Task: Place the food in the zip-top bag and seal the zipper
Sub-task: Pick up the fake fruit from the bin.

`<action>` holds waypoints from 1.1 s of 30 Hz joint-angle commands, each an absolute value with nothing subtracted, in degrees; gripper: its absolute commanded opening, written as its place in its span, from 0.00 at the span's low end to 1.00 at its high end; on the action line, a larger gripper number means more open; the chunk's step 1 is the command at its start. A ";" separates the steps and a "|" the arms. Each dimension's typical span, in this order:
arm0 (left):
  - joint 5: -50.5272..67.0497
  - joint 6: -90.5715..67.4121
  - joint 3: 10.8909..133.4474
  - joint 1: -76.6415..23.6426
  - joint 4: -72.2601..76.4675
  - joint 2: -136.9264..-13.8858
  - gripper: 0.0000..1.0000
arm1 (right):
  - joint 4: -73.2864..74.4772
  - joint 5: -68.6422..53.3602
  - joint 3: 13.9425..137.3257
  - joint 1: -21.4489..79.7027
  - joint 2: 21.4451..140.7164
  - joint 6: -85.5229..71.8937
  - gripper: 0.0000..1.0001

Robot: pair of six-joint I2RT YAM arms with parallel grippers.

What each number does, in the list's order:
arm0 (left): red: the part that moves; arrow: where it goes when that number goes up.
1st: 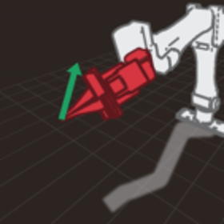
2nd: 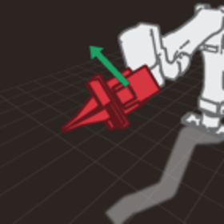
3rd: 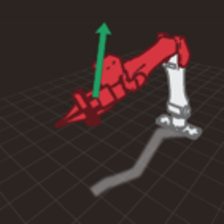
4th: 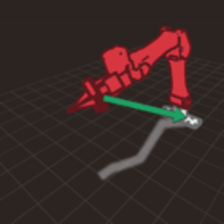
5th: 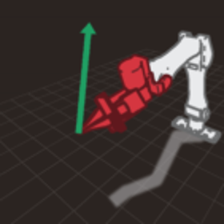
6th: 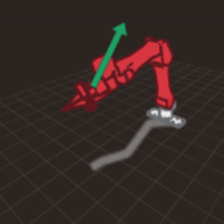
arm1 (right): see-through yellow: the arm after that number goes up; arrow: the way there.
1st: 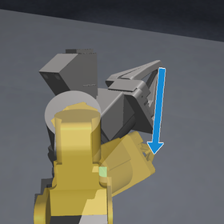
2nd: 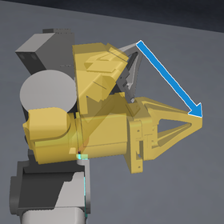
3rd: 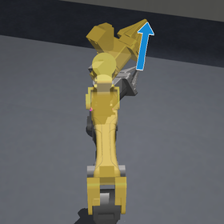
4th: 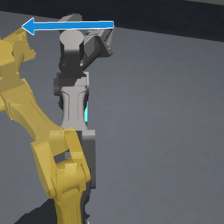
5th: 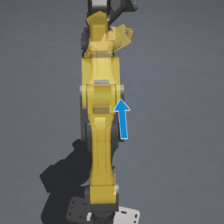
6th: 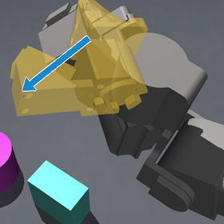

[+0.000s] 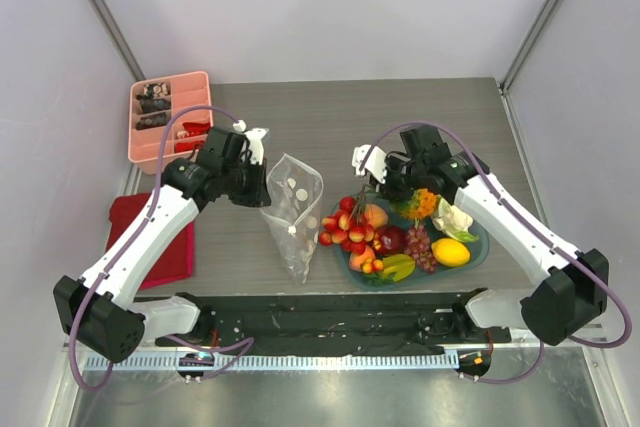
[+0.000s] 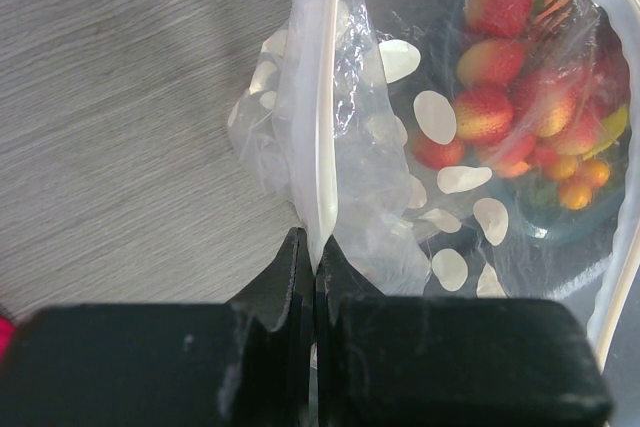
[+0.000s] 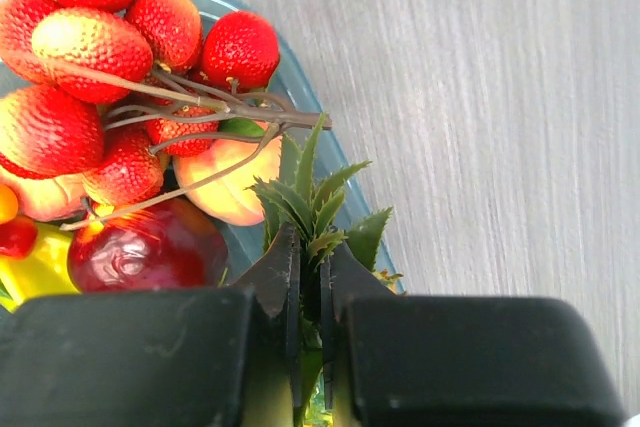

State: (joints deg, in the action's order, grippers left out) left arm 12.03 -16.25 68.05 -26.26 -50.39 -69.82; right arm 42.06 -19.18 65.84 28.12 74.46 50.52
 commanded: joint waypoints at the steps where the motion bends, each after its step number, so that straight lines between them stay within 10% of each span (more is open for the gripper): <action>1: 13.01 -15.82 69.52 -26.37 -48.60 -68.91 0.00 | 40.70 -18.90 68.90 27.51 72.07 47.56 0.01; 33: 18.81 -21.36 66.27 -26.28 -42.63 -66.36 0.00 | -6.22 -18.80 83.24 25.93 71.10 -39.87 0.01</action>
State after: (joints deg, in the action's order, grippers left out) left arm 16.73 -20.71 67.46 -26.26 -46.74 -69.30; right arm 8.25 -14.48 86.17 25.65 70.63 -19.35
